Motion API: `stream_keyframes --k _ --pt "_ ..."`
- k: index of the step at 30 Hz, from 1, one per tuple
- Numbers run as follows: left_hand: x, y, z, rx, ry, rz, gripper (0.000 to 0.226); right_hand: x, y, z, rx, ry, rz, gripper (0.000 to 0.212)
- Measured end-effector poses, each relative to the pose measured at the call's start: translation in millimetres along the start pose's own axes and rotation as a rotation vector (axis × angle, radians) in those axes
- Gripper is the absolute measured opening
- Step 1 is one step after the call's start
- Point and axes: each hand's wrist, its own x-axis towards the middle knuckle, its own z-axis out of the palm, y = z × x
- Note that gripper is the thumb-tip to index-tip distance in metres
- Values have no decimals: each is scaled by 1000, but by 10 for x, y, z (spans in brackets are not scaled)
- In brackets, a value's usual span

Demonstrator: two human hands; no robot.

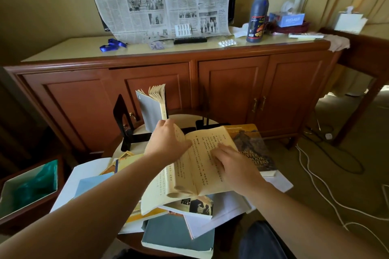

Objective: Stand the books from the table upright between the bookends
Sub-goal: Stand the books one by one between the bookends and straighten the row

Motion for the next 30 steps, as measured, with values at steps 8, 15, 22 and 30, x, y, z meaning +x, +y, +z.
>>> stream_keyframes --k 8,15,22,30 --pt "-31 -1 -61 -653 -194 -289 19 140 -458 -183 567 11 88 47" --pt "-56 -74 120 -464 -347 -285 24 161 -498 -279 42 -133 29 25" --pt "-74 -122 128 -462 -309 -315 38 173 -648 -207 28 -221 224 55" --pt "-119 -32 108 -119 -369 -87 41 195 -309 -457 75 -54 225 82"
